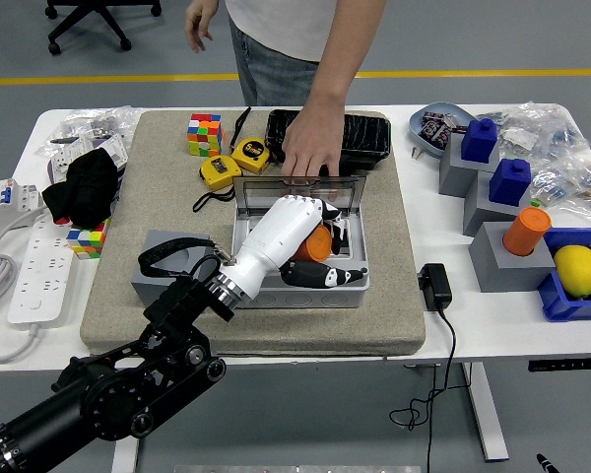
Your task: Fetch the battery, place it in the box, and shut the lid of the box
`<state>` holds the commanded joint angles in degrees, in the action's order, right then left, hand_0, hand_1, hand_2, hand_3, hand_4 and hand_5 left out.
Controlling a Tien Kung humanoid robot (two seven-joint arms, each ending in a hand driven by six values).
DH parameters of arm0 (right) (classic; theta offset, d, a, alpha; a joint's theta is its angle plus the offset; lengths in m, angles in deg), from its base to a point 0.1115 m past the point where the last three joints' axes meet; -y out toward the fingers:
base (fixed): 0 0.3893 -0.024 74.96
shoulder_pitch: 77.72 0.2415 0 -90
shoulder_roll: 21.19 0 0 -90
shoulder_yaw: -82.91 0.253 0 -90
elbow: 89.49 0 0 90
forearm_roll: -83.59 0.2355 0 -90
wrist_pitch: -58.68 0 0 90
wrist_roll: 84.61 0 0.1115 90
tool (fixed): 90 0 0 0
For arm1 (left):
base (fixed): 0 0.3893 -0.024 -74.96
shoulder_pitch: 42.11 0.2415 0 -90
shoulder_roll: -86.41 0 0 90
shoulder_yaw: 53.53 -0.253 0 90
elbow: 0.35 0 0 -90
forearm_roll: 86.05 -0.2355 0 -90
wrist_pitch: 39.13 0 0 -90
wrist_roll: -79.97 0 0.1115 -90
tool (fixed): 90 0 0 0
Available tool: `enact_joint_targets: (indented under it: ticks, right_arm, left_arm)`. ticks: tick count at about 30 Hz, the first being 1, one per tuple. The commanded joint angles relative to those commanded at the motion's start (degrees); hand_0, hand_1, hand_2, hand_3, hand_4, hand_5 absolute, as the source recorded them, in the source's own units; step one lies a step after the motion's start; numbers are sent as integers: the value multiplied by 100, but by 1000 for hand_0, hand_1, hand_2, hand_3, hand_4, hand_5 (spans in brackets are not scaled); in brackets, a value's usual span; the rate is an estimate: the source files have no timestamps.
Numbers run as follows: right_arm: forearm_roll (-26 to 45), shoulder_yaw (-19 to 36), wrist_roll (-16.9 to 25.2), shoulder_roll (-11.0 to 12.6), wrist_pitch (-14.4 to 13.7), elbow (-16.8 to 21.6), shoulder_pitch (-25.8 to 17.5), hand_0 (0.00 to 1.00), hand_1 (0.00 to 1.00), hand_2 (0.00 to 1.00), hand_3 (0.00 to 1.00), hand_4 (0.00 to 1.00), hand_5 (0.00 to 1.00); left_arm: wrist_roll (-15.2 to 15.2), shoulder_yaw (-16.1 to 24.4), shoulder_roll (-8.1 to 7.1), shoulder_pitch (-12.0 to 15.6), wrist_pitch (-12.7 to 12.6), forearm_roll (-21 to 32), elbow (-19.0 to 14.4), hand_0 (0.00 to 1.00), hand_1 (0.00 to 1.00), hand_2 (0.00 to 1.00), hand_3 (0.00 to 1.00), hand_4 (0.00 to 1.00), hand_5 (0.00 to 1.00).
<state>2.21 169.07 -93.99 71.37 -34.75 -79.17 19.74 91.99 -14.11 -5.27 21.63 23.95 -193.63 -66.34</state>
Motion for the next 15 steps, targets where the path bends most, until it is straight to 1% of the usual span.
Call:
enact_joint_targets:
  ticks: [1,2,5,7,8,15]
  right_arm:
    - [-5,0,-2,0,1,0,0,766,692,714,764,998,998]
    - [-6,-2,-3,1,1,0,1,765,692,713,764,998,998]
    - [-14,-8,-7,6,2,0,1,765,692,713,764,998,998]
    - [-14,-13,-7,6,3,0,1,765,692,713,764,998,998]
    - [-12,-18,-7,6,4,0,2,766,692,713,764,998,998]
    - [-24,-19,-21,15,4,0,8,767,692,712,765,998,998]
  left_arm:
    - [38,6,19,-14,-15,68,40,55,2,16,7,998,276]
    - [73,18,37,-27,-30,119,72,52,2,12,6,998,409]
    - [179,50,87,-99,-72,279,211,52,2,12,6,998,409]
    - [191,42,94,-146,-69,306,289,52,2,12,6,998,409]
    - [200,33,97,-171,-71,329,332,51,2,16,7,998,447]
    - [230,25,169,-268,-77,410,521,52,2,15,8,998,457]
